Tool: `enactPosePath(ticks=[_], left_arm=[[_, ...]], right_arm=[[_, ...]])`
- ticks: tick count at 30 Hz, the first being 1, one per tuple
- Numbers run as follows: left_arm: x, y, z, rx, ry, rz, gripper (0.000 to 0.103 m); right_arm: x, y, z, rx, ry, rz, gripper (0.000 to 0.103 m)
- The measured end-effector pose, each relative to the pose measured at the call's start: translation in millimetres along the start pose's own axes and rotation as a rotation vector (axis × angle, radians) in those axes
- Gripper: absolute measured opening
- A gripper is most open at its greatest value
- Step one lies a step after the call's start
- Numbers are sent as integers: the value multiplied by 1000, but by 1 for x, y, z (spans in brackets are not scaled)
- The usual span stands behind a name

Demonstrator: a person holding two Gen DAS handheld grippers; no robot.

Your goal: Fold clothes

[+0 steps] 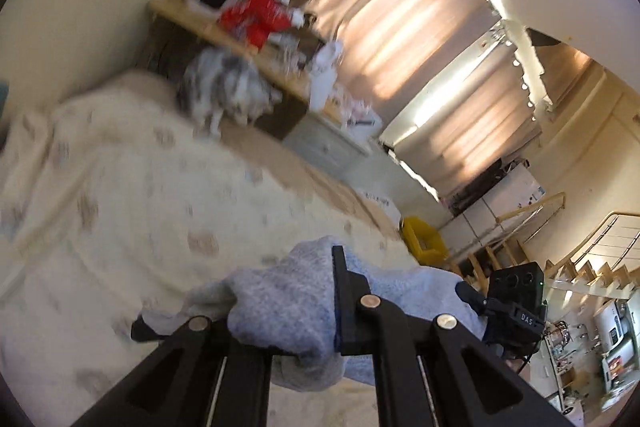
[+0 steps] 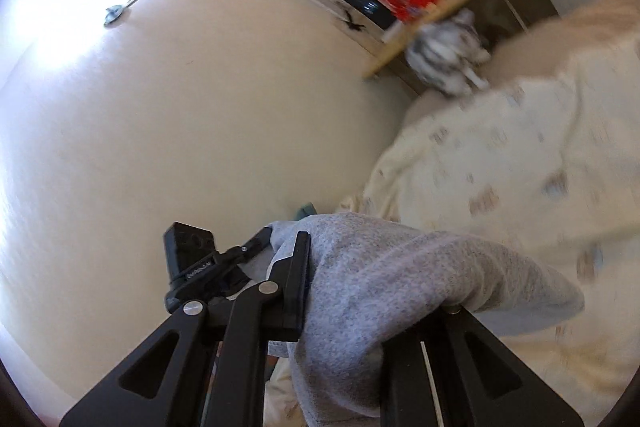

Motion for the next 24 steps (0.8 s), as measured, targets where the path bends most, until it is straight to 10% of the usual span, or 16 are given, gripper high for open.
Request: enactPosePath(ticks=[7,10,18,24], left_arm=[[27,0,-47,-8,-105,-4,8],[45,52,-100,93,-129,-5,8],[65,258,-262,348,-470,-264,8],[89,291,-278,416,-474,-261,20]], right_arm=[[-48,32,-2,-30,-77,-54,12],[-67,109,17,-82,-105,-145,12],[-95,378,109,-515,-40,-434,12],[-70,421,120,-618,-24,-444,17]])
Point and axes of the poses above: each gripper's, at about its wrist camera, not at the fingertips, and x roughly against the way its jaws point, z to its right, y to its underside, the point moved 4 cm from there along -x, roughly the way its jaws point, and after that the axes turned 6 degrees about x, right-handed, at the moved point
